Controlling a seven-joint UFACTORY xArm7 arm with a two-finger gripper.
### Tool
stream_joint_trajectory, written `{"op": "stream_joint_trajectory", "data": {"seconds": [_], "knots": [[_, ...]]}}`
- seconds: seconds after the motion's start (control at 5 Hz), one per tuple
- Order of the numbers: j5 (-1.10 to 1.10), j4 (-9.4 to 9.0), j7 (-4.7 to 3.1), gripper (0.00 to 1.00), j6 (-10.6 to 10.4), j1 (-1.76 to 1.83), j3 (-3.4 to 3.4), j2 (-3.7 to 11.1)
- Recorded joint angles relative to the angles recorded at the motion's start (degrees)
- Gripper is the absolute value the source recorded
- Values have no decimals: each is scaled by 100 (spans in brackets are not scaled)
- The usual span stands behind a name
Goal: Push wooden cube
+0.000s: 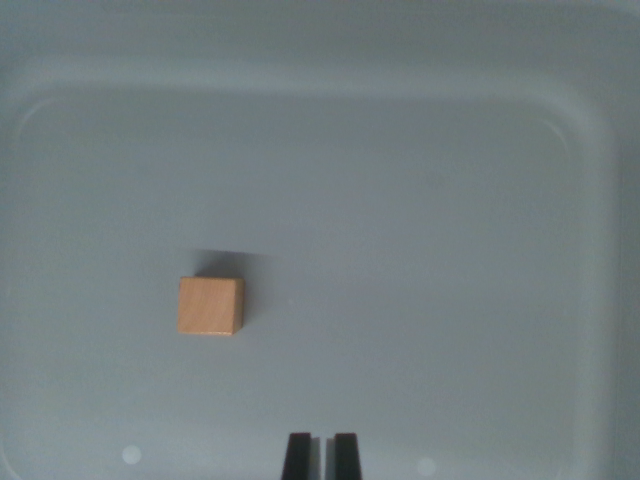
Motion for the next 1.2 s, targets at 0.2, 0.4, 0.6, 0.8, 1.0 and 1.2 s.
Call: {"op": "stream_joint_trajectory", "data": {"seconds": [0.2,0.4,0.6,0.8,1.0,1.2], "knots": [[0,0,0,0,0,0,0,0],[0,-41,13,0,-47,7,6,15],[0,-41,13,0,-47,7,6,15],[-1,-113,37,0,-131,20,16,41],[-1,-113,37,0,-131,20,16,41],[-1,-215,70,0,-248,38,31,78]]}}
